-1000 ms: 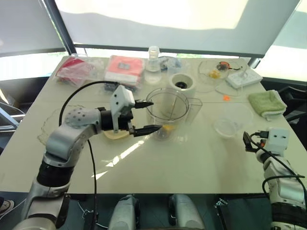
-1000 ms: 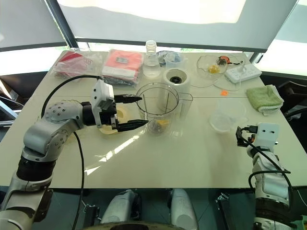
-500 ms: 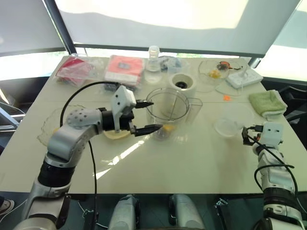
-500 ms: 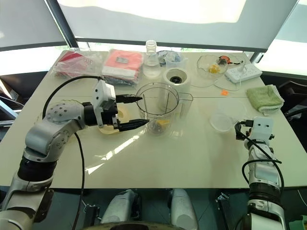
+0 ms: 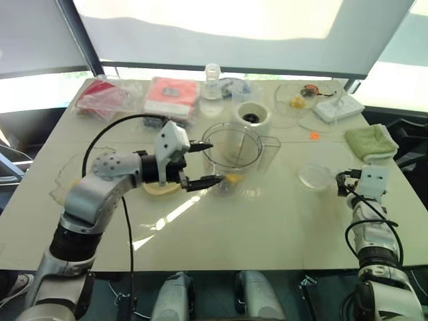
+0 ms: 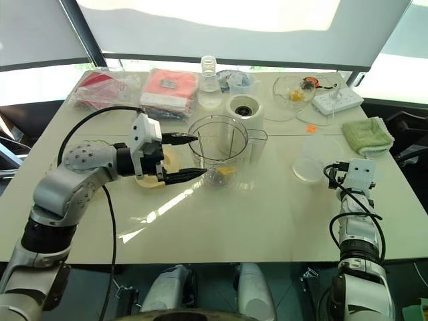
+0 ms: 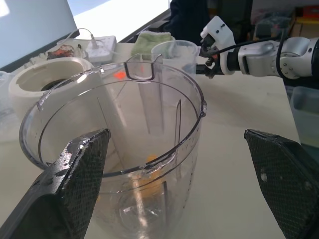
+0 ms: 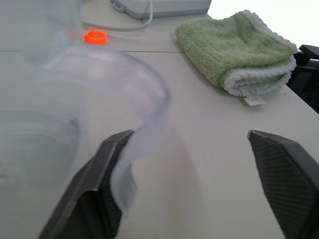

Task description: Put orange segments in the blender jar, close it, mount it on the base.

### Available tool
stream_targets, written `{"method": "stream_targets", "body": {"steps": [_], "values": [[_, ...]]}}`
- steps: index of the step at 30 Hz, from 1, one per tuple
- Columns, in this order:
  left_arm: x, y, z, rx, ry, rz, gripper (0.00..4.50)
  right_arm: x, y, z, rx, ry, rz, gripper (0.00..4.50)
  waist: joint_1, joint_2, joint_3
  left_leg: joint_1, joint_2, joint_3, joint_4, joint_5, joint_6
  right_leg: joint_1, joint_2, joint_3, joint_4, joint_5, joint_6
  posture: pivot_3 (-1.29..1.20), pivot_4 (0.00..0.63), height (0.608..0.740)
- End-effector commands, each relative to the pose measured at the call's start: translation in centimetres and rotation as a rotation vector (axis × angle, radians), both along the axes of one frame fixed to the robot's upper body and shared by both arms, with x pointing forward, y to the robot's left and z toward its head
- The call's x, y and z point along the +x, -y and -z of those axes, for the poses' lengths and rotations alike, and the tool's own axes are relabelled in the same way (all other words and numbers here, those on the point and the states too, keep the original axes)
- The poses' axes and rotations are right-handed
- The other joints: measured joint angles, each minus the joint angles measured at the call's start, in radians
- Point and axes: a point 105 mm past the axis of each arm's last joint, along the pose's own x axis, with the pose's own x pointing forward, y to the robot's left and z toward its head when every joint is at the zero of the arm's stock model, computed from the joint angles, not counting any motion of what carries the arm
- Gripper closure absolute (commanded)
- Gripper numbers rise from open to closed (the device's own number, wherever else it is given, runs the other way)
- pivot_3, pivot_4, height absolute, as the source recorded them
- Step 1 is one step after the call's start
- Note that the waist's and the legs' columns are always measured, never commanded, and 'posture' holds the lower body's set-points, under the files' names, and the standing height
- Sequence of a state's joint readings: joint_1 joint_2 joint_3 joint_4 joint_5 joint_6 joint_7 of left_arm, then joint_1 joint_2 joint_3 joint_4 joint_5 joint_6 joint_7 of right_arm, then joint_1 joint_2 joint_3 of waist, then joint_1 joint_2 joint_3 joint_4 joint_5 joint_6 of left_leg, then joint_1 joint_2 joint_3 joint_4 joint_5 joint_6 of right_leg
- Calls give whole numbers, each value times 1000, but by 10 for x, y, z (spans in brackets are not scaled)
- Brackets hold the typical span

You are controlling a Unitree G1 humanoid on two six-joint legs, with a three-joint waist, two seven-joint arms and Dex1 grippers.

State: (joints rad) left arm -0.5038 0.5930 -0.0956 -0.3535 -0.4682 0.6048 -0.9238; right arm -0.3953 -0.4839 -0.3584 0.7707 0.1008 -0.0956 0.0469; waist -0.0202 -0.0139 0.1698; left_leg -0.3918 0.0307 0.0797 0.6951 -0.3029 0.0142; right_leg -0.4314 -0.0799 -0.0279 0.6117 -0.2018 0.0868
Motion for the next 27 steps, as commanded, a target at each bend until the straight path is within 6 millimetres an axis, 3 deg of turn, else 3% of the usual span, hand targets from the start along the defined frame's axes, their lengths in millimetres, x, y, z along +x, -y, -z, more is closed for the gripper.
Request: {"method": "stream_targets", "body": {"steps": [1, 4, 7, 10, 13, 16, 19, 23, 27], "values": [[-1, -4, -12, -7, 51, 1, 0, 7, 4, -20, -39, 63, -7, 2911, 1, 0, 0, 0, 0, 0, 0, 0, 0, 0, 0, 0, 0, 0, 0, 0, 150, 740], [0, -5, -13, -5, 54, -3, 0, 10, 2, -21, -51, 61, -21, 4433, 2, 0, 0, 0, 0, 0, -1, 0, 0, 0, 0, 0, -1, 0, 0, 0, 150, 740], [1, -8, -15, -6, 60, -13, 0, 11, 2, -25, -59, 73, -28, 4479, 2, 0, 0, 0, 0, 0, -1, 0, 0, 0, 0, 0, -1, 0, 0, 0, 150, 740], [5, -14, -23, -28, 67, -42, 0, 15, 0, -44, -122, 108, -59, 4479, 1, 1, 1, 0, 0, 0, -1, 0, 0, 0, 0, 0, -1, 0, 0, 0, 150, 740], [8, -22, -34, -53, 74, -69, 0, 22, -2, -77, -190, 172, -91, 4479, 1, 4, 4, 0, 0, 0, -1, 0, 0, 0, 0, 0, -1, 0, 0, 0, 150, 740], [9, -33, -44, -65, 82, -97, 0, 31, -8, -137, -293, 270, -136, 4479, -2, 10, 9, -1, 0, 1, -2, 0, 0, -1, 0, 1, -1, 0, 0, 0, 150, 740], [11, -44, -51, -66, 89, -127, 0, 40, -38, -204, -409, 353, -293, 4479, -10, 14, 12, -1, 0, 3, -2, 0, 0, -4, 0, 3, 0, 0, 1, 0, 150, 740], [9, -51, -54, -77, 60, -118, 0, 41, -77, -244, -514, 375, -472, 4479, -14, 12, 12, 0, 0, 1, -7, 0, 0, -5, 1, 1, 0, 0, 2, 0, 150, 740], [7, -56, -49, -52, 43, -119, 0, 38, -116, -264, -595, 389, -623, 4479, -12, 10, 12, 0, 0, 0, -11, 0, 0, -6, 1, -1, 0, 0, 4, 0, 150, 740]]}}
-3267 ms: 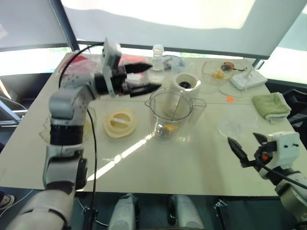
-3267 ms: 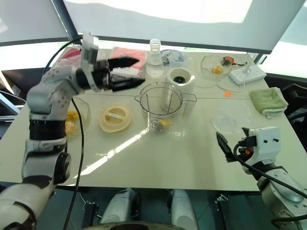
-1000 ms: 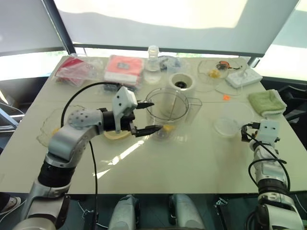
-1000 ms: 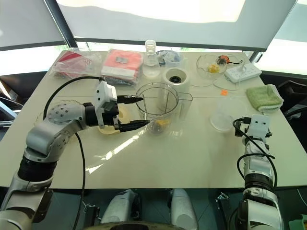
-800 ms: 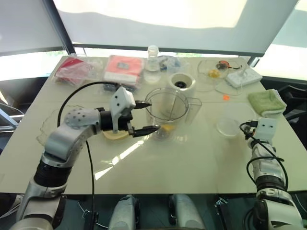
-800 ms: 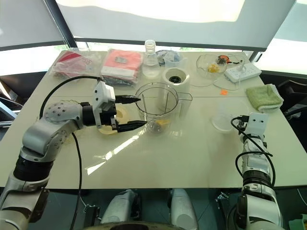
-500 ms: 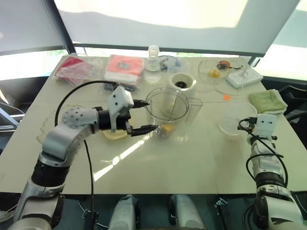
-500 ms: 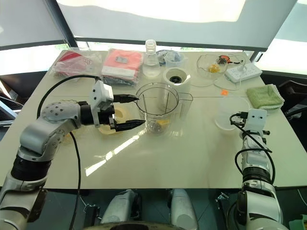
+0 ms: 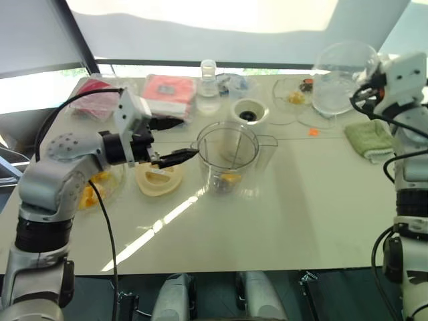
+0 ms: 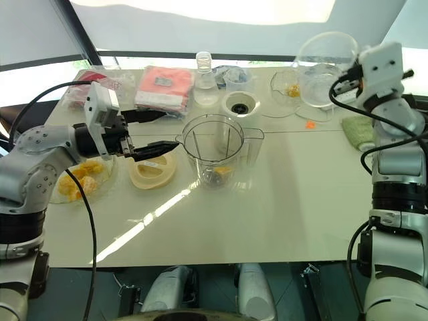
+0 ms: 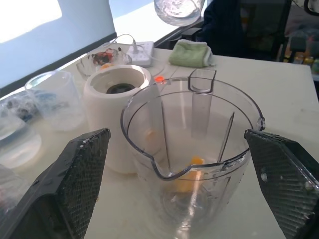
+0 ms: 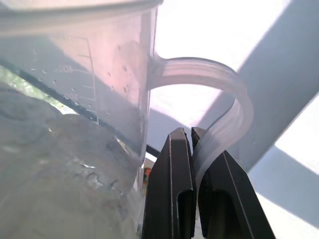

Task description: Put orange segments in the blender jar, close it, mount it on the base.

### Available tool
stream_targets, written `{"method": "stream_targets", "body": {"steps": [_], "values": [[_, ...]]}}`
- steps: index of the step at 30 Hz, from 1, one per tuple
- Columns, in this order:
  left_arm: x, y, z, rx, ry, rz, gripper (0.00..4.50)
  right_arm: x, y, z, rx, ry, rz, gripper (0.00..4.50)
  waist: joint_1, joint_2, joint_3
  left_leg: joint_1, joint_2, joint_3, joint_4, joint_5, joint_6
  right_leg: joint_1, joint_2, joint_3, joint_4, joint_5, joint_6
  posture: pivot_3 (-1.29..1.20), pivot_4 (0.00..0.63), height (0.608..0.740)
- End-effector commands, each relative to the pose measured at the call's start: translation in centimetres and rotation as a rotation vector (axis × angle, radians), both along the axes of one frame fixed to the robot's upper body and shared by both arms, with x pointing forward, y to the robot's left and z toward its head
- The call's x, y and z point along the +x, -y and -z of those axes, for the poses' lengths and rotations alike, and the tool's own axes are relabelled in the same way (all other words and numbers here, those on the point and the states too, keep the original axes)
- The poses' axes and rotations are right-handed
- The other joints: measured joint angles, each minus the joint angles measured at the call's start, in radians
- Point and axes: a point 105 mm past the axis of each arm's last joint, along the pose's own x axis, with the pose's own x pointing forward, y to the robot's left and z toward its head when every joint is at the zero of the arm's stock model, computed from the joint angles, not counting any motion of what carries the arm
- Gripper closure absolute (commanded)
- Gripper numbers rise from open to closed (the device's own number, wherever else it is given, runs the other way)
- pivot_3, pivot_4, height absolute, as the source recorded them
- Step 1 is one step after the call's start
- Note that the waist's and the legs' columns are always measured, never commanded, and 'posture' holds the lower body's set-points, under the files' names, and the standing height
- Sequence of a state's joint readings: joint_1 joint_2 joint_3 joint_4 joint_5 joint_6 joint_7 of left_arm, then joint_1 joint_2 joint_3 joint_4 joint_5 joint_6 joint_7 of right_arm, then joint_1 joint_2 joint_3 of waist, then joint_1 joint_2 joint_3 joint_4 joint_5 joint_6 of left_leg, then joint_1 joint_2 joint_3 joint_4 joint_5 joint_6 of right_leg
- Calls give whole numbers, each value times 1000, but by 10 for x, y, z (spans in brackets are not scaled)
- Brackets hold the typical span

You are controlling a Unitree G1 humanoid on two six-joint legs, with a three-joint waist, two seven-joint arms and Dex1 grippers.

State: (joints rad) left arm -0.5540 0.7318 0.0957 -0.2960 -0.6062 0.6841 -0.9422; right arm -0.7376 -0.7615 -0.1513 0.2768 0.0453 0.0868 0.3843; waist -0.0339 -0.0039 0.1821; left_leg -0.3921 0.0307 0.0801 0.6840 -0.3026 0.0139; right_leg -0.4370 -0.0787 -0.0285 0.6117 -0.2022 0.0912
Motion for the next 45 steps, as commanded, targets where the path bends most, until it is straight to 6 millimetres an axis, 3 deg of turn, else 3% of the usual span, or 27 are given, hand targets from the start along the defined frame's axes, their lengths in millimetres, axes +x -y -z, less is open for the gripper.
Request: {"method": "stream_targets", "body": {"steps": [1, 5, 17, 28, 45], "values": [[-4, -6, -7, 7, 32, -1, 0, -7, -32, -22, -86, 28, -114, 4479, 3, 0, 0, -1, 0, 1, 0, 0, 0, -1, -1, 0, 0, 0, 0, 0, 150, 740], [-6, -10, 4, 54, 4, -4, 0, -14, -76, -24, -251, 15, -239, 4479, 11, 1, 0, -7, -1, 3, 0, 0, 0, -7, -2, 1, -1, 0, 1, 0, 150, 740], [-5, -10, 7, 36, 3, -21, 0, -27, -121, -35, -468, 92, -336, 4479, 21, 0, 1, -9, -1, 2, 1, 1, -2, -7, -3, -1, -1, -1, -1, 0, 150, 740], [-5, -4, 9, 24, 1, -9, 0, -28, -131, -41, -688, 208, -302, 4479, 19, 0, 1, -9, -1, 3, 1, 3, -4, -7, -2, -2, 0, -1, -1, 0, 150, 740], [-4, 4, 7, 15, 5, 9, 0, -26, -133, -42, -879, 311, -250, 4479, 19, 0, 1, -9, -1, 4, 1, 4, -8, -7, -2, -2, 1, 0, 0, 0, 150, 740]]}}
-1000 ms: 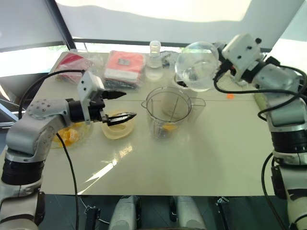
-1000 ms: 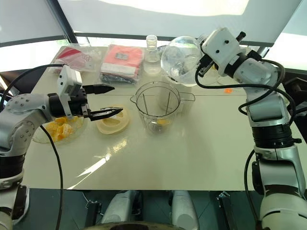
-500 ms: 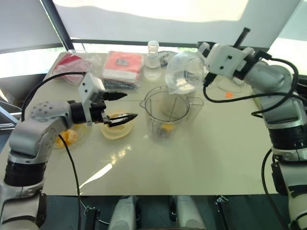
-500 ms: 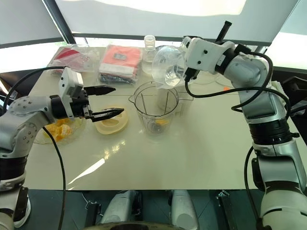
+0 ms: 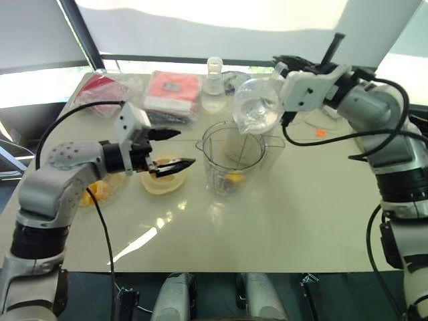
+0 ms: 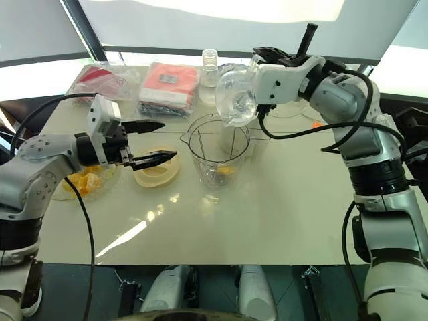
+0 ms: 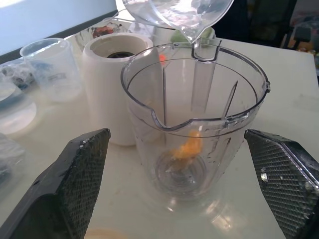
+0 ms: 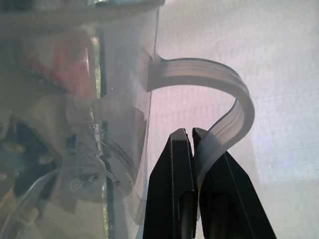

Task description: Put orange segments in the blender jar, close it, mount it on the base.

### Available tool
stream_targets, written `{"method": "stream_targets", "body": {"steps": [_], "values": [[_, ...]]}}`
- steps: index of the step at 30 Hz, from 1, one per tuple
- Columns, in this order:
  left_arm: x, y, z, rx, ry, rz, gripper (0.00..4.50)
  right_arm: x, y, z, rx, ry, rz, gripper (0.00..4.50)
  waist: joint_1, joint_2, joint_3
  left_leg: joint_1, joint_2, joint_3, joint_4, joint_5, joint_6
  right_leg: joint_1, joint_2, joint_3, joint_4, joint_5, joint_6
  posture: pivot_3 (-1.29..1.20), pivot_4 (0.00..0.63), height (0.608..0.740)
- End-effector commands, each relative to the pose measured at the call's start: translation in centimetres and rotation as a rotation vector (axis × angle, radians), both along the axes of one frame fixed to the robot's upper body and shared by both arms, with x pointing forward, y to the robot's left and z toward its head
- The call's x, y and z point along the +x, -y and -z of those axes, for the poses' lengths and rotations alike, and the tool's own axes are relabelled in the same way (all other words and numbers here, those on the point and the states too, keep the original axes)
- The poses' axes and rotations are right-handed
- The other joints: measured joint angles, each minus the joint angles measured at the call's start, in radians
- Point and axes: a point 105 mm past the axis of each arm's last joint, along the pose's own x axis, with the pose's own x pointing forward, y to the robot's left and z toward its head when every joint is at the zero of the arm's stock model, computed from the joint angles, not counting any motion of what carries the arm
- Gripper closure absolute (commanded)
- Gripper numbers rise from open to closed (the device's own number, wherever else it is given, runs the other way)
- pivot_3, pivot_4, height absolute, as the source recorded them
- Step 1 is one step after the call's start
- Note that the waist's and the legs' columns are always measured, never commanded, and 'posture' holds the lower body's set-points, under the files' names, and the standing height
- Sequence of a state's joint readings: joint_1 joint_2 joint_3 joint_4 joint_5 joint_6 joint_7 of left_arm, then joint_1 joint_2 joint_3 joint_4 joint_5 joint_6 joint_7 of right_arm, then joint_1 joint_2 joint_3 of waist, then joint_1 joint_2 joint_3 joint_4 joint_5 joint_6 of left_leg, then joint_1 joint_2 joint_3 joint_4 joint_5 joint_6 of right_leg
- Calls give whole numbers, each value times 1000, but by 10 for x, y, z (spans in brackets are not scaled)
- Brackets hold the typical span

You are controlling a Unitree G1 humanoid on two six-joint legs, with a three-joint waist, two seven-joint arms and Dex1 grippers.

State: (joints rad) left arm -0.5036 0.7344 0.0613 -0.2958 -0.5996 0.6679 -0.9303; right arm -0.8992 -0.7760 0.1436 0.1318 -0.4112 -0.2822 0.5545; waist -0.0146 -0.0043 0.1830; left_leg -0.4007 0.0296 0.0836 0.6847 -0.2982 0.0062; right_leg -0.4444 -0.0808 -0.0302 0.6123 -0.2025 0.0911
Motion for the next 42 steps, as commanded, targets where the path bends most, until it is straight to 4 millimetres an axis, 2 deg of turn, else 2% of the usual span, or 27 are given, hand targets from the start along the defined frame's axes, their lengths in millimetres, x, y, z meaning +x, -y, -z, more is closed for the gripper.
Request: {"method": "stream_targets", "body": {"steps": [1, 11, 20, 25, 29, 33, 37, 42], "values": [[-3, 4, -12, -4, 56, 17, 0, -8, -1, -22, -14, 101, -10, 4479, 0, 0, 0, 0, 0, 0, 0, 0, 0, 0, 0, 0, 0, 0, 0, 0, 150, 740], [-3, 6, -13, -5, 57, 24, 0, -10, -2, -24, -102, 168, -5, 4479, -1, 0, 0, 0, 0, 0, 0, 1, -2, 0, 0, 0, 1, 0, 0, 0, 150, 740], [-1, 7, -15, -4, 60, 27, 0, -7, 3, -22, -60, 155, 5, 4479, -1, 0, 0, 0, 0, 0, 0, 1, -2, 0, 0, 0, 1, 1, 1, 0, 150, 740], [0, 8, -22, -41, 61, 39, 0, -4, 14, -19, 211, 6, -8, 4479, 0, -1, 0, 1, 0, 0, 0, 2, -3, 1, 0, 0, 1, 1, 1, 0, 150, 740], [2, 10, -26, -52, 66, 52, 0, -6, 28, -5, 422, -172, -6, 4479, 4, -1, 0, 1, 0, -1, 0, 2, -3, 1, 0, -1, 1, 1, 1, 0, 150, 740], [6, 16, -29, -57, 75, 84, 0, -16, 46, 2, 754, -328, -4, 4479, 4, -1, 0, 1, 0, -2, 0, 2, -3, 1, 0, -1, 2, 1, 1, 0, 150, 740], [8, 23, -35, -68, 88, 124, 0, -24, 82, 2, 1083, -331, 101, 4479, 4, -1, 0, 1, 0, -2, 0, 2, -3, 1, 0, -1, 2, 1, 1, 0, 150, 740], [8, 28, -43, -92, 97, 158, 0, -37, 120, 13, 1306, -268, 253, 4479, 4, -1, -1, 1, 0, -2, 0, 2, -3, 1, 0, -1, 2, 1, 1, 0, 150, 740]]}}
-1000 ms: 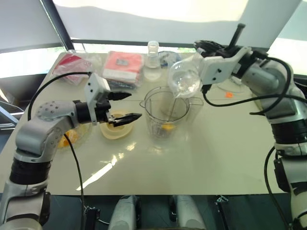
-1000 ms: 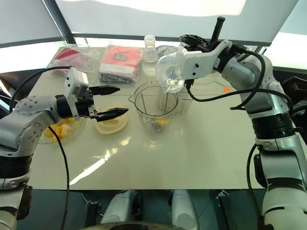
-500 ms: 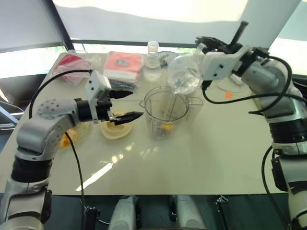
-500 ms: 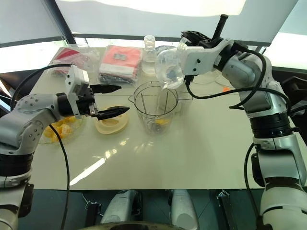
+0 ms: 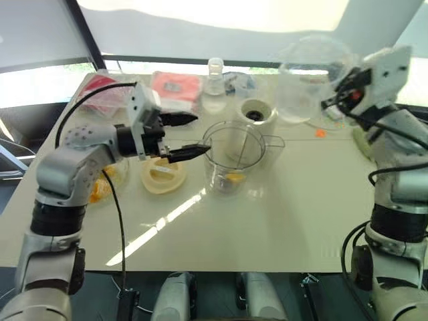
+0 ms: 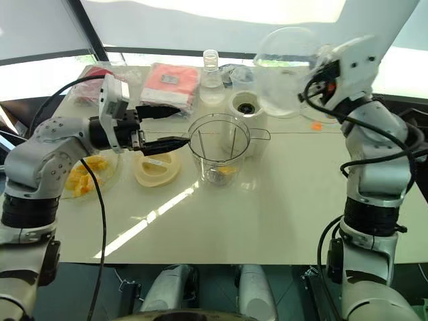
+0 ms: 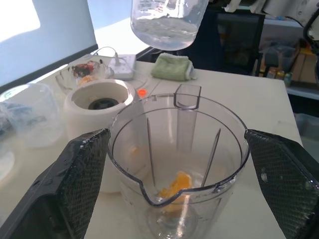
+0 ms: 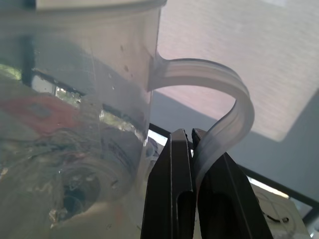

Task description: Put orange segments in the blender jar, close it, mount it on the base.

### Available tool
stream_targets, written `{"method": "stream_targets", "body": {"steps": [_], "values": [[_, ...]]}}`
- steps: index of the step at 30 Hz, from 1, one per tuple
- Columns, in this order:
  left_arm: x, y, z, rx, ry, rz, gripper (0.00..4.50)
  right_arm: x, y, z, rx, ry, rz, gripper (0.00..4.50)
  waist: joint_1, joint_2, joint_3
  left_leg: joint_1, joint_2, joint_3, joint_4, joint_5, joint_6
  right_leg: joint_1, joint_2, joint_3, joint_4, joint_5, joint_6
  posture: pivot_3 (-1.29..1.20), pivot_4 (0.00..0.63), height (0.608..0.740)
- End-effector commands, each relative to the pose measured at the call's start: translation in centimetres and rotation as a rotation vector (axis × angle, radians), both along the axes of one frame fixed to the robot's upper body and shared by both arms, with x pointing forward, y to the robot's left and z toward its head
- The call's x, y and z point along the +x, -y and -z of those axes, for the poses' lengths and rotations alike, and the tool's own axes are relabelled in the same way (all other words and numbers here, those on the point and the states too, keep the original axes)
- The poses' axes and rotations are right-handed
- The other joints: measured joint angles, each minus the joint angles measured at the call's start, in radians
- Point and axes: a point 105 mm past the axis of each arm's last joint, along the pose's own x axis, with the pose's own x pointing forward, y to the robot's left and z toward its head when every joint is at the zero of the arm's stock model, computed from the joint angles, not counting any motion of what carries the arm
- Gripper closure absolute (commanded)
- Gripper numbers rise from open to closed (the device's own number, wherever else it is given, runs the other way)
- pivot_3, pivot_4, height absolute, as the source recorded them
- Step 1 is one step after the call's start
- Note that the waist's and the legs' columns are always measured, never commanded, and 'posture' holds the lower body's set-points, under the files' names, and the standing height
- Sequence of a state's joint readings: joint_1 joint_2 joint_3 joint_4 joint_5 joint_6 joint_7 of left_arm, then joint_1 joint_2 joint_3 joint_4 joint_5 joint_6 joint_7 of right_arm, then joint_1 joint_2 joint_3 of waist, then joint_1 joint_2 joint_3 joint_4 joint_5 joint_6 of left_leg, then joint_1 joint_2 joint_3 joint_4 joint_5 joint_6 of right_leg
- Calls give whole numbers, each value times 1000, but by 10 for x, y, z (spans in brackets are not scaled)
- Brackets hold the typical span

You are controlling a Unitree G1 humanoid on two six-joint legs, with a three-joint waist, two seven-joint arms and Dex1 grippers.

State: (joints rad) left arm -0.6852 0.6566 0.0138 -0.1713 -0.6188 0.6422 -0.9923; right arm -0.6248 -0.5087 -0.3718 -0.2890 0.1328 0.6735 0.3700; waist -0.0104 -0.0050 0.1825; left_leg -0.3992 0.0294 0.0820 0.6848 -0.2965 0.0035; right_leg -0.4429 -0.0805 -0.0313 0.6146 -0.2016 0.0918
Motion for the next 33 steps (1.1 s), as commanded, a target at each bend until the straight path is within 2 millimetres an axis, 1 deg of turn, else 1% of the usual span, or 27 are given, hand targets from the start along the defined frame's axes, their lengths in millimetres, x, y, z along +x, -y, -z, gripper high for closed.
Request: {"method": "stream_targets", "body": {"steps": [1, 3, 5, 7, 10, 12, 15, 18, 19, 21, 23, 25, 28, 30, 33], "values": [[-3, 3, -15, -20, 52, 31, 0, -19, 27, -6, 101, 54, 149, 4479, 0, 0, 0, 0, 0, 0, 0, 0, 0, 0, 0, 0, 0, 0, 0, 0, 150, 740], [-4, 3, -19, -34, 54, 32, 0, -28, 51, 11, 126, 41, 306, 4479, -1, 0, 0, 0, 0, 0, 0, 0, 0, 0, 0, 0, 0, 0, 0, 0, 150, 740], [-4, 2, -20, -39, 54, 23, 0, -36, 68, 30, 150, 31, 436, 4479, -1, 0, 0, 0, 0, 0, 0, 0, 0, 0, 0, 0, 0, 0, 0, 0, 150, 740], [-4, 1, -19, -34, 57, 3, 0, -41, 79, 47, 183, 22, 520, 4479, -1, 0, 0, 0, -1, 0, 0, 0, 0, 0, 0, 0, 0, 0, 0, 0, 150, 740], [-1, -5, -20, -48, 64, -56, 0, -47, 94, 81, 224, -6, 641, 4479, -7, 0, 0, 1, -1, 0, 0, 0, 0, 0, 0, 1, 0, 0, 0, 0, 150, 740], [-3, -7, -19, -52, 55, -74, 0, -47, 98, 98, 269, -19, 670, 4479, -11, 0, 0, 2, -1, -2, 0, 0, 0, 0, 0, 2, 0, 0, 0, 0, 150, 740], [-8, -14, -13, -52, 32, -107, 0, -39, 96, 129, 350, -68, 665, 4479, -13, 0, 0, 3, 0, -2, -1, 0, 0, 1, 1, 4, 1, 0, 0, 0, 150, 740], [-10, -21, -7, -45, 14, -152, 0, -34, 96, 155, 396, -114, 677, 4479, -11, 0, 0, 5, 0, -2, -1, 0, 0, 2, 1, 4, 1, 0, 0, 0, 150, 740], [-10, -22, -5, -42, 12, -163, 0, -33, 96, 160, 407, -123, 681, 4479, -11, 0, 0, 5, 0, -2, -1, 0, 0, 2, 1, 4, 1, 0, 0, 0, 150, 740], [-6, -30, -2, -33, 16, -236, 0, -30, 100, 179, 481, -163, 722, 4479, -9, 0, 0, 6, 0, -2, -1, 0, 0, 3, 1, 4, 1, 0, 0, 0, 150, 740], [-11, -33, 4, -24, 0, -245, 0, -27, 101, 190, 498, -182, 747, 4479, -9, 0, 0, 6, 0, -2, -1, 0, 0, 4, 1, 4, 1, 0, 0, 0, 150, 740], [-20, -33, 11, -9, -26, -224, 0, -22, 100, 195, 479, -188, 747, 4479, -10, 1, 0, 6, 0, -2, -1, 0, 0, 3, 1, 4, 1, -1, -1, 0, 150, 740], [-23, -33, 16, -5, -41, -227, 0, -18, 101, 199, 448, -196, 745, 4479, -8, 1, 0, 6, 0, -2, -1, 0, 0, 3, 1, 4, 1, -1, -3, 0, 150, 740], [-25, -32, 23, 17, -55, -221, 0, -16, 104, 201, 408, -198, 761, 4479, -9, 1, 0, 6, 0, -2, -1, 0, 0, 4, 1, 4, 1, -2, -3, 0, 150, 740], [-26, -27, 28, 7, -72, -221, 0, -17, 110, 199, 362, -171, 800, 4479, -10, 1, 0, 7, 0, -2, -1, 0, 0, 4, 1, 4, 1, -2, -4, 0, 150, 740]]}}
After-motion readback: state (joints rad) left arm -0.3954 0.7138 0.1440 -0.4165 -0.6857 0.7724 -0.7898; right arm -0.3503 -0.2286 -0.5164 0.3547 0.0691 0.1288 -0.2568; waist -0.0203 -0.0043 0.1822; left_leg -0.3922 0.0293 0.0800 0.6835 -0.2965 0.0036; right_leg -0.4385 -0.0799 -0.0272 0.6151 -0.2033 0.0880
